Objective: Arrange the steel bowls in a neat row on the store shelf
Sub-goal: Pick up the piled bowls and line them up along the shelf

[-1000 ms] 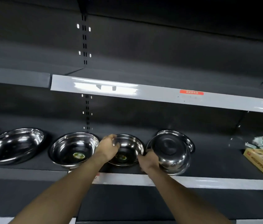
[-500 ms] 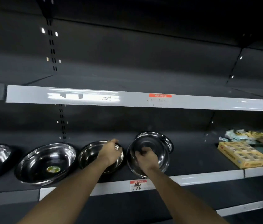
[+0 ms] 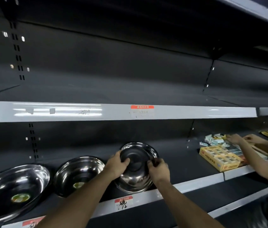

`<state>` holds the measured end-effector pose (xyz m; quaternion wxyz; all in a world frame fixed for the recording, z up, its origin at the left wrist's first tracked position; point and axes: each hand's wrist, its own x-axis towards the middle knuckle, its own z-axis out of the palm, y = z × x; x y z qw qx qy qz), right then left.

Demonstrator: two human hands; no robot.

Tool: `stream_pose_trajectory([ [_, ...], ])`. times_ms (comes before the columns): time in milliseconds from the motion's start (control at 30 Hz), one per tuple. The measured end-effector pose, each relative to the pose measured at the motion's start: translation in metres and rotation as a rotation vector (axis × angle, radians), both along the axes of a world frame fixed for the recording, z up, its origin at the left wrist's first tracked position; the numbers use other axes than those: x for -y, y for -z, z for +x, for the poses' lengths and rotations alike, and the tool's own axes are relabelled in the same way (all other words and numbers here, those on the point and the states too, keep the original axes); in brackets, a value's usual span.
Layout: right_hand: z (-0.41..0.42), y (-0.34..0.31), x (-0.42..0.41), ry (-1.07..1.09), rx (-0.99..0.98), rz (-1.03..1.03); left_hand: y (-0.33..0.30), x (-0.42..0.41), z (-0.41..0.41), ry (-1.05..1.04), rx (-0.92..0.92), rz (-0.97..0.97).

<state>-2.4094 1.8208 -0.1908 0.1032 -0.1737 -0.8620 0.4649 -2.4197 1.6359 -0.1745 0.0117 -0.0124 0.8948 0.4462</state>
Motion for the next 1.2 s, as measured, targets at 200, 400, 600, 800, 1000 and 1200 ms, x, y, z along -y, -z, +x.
stream_pose_trajectory([
  [200, -0.008, 0.015, 0.007, -0.083, 0.081, 0.068, 0.016, -0.008, -0.008, -0.033, 0.055, 0.111],
  [400, -0.009, 0.014, 0.011, 0.015, -0.050, 0.032, 0.010, -0.013, -0.014, -0.184, 0.055, 0.164],
  [600, -0.011, 0.002, 0.012, 0.052, -0.187, 0.012, -0.006, -0.011, -0.013, -0.297, -0.024, 0.153],
  [800, -0.005, -0.014, 0.021, 0.069, -0.399, -0.080, -0.022, 0.008, -0.012, -0.435, -0.143, 0.279],
  [1000, 0.009, -0.030, 0.037, 0.121, -0.527, -0.298, -0.028, 0.030, -0.007, -0.573, -0.173, 0.510],
  [1200, 0.014, -0.040, 0.059, 0.182, -0.518, -0.461, -0.027, 0.050, 0.000, -0.525, -0.097, 0.748],
])
